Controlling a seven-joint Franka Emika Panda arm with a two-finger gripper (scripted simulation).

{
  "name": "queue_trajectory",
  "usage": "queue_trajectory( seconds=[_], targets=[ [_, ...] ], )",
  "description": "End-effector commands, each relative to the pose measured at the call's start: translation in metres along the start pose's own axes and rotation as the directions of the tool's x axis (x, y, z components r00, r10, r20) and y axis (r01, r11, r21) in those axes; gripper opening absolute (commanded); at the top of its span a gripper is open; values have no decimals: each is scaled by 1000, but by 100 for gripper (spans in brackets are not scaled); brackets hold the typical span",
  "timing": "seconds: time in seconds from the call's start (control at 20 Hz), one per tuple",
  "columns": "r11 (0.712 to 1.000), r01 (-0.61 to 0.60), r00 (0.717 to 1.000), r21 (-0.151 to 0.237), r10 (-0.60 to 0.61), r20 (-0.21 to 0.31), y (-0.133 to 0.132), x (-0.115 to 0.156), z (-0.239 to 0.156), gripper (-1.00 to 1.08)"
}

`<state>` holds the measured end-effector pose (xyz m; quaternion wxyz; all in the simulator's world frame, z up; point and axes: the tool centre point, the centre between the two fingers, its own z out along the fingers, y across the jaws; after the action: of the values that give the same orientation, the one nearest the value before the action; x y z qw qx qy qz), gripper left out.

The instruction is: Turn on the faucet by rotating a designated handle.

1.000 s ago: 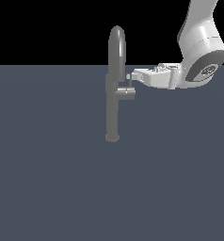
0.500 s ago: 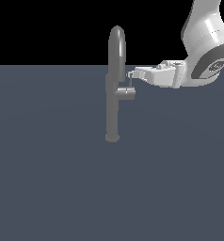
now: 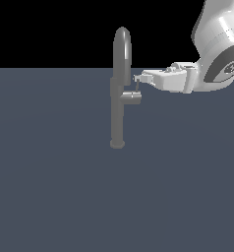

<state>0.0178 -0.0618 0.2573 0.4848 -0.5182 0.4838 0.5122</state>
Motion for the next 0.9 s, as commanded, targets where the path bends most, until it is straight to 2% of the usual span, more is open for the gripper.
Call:
queue_trajectory(
  seconds=[0.0,0.15,0.2,0.7,0.8,0.85],
  targets=[
    [1000,-6,1000,-8,6,5,12,-1,0,-100],
    [1000,-6,1000,-8,6,5,18,-1,0,-100],
    [1000,4,1000,-3,-4,0,11,-3,0,-100],
    [1000,-5,1000,-8,5,5,47,16,0,-100],
    [1000,12,1000,-7,-12,1,39,7,0,-100],
    [1000,10,1000,-8,-10,1,43,12,0,-100]
  ],
)
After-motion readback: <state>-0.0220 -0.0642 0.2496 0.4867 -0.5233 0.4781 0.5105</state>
